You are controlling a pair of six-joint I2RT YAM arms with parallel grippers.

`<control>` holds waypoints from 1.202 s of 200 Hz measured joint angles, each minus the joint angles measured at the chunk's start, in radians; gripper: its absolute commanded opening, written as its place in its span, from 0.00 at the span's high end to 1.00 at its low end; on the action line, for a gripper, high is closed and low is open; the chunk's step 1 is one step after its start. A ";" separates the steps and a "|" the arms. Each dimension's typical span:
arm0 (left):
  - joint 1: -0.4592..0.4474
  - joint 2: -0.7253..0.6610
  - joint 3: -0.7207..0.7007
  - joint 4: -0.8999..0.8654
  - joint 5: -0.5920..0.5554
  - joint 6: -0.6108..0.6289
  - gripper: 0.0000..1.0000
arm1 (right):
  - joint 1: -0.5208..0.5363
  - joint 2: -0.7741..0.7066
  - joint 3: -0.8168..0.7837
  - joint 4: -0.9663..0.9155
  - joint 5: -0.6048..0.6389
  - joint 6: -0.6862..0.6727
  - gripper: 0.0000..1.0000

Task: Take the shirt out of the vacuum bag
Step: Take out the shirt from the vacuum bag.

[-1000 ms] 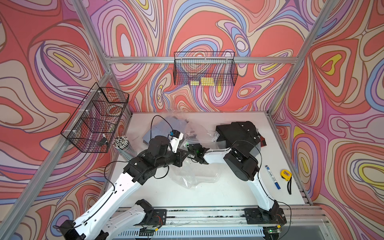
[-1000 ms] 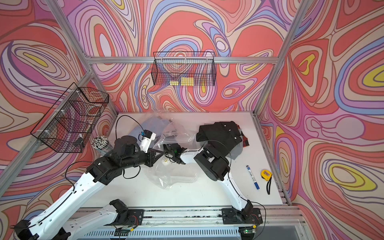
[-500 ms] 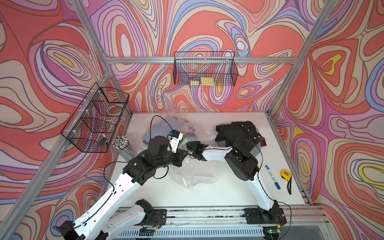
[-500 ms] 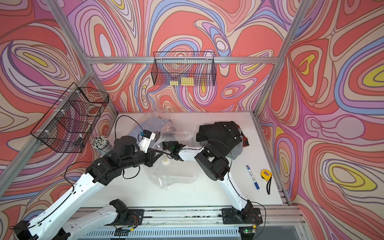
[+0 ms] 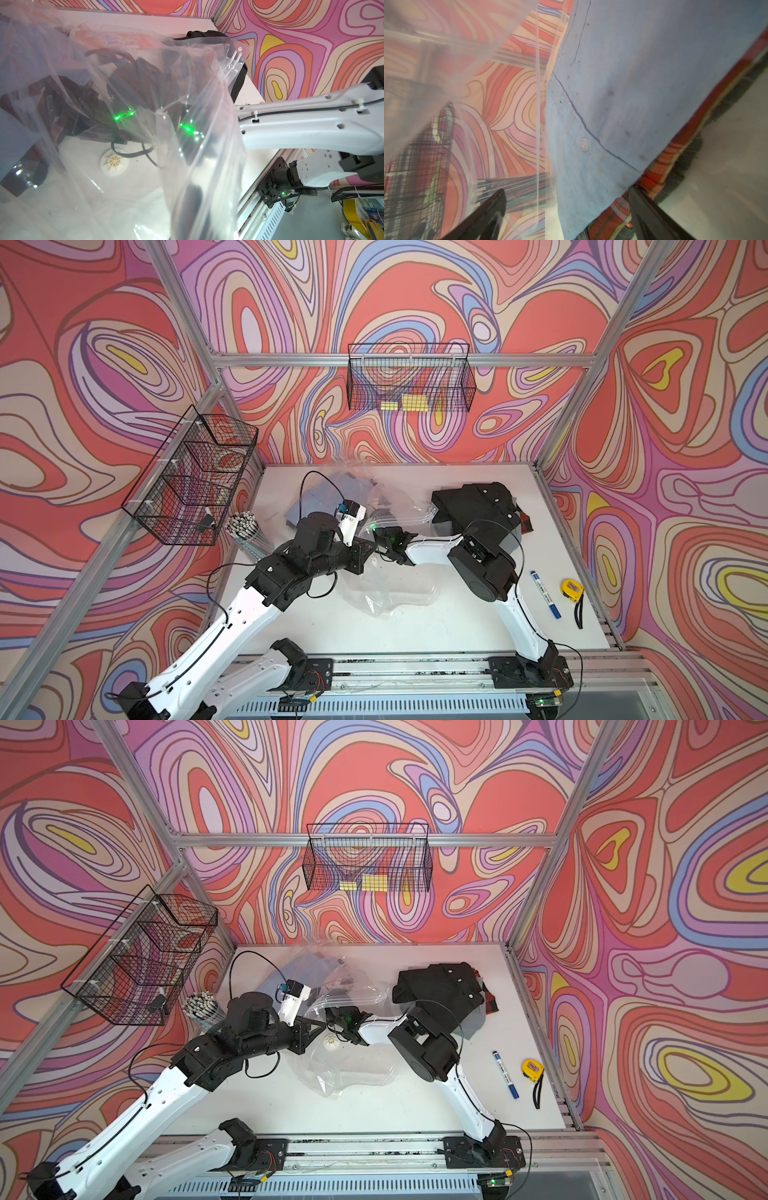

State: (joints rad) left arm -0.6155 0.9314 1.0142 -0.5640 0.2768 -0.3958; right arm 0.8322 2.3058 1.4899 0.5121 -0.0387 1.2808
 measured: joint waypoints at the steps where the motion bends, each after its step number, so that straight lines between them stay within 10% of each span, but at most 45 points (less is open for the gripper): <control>1: 0.000 0.000 0.000 0.000 0.000 0.000 1.00 | 0.000 0.000 0.000 0.000 0.000 0.000 0.05; 240: 0.000 -0.003 -0.005 -0.002 -0.016 0.007 1.00 | 0.000 0.023 -0.006 -0.034 0.020 0.041 0.05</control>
State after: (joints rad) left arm -0.6155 0.9287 1.0096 -0.5659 0.2611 -0.3889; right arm 0.8326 2.3287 1.4834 0.4786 -0.0185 1.3216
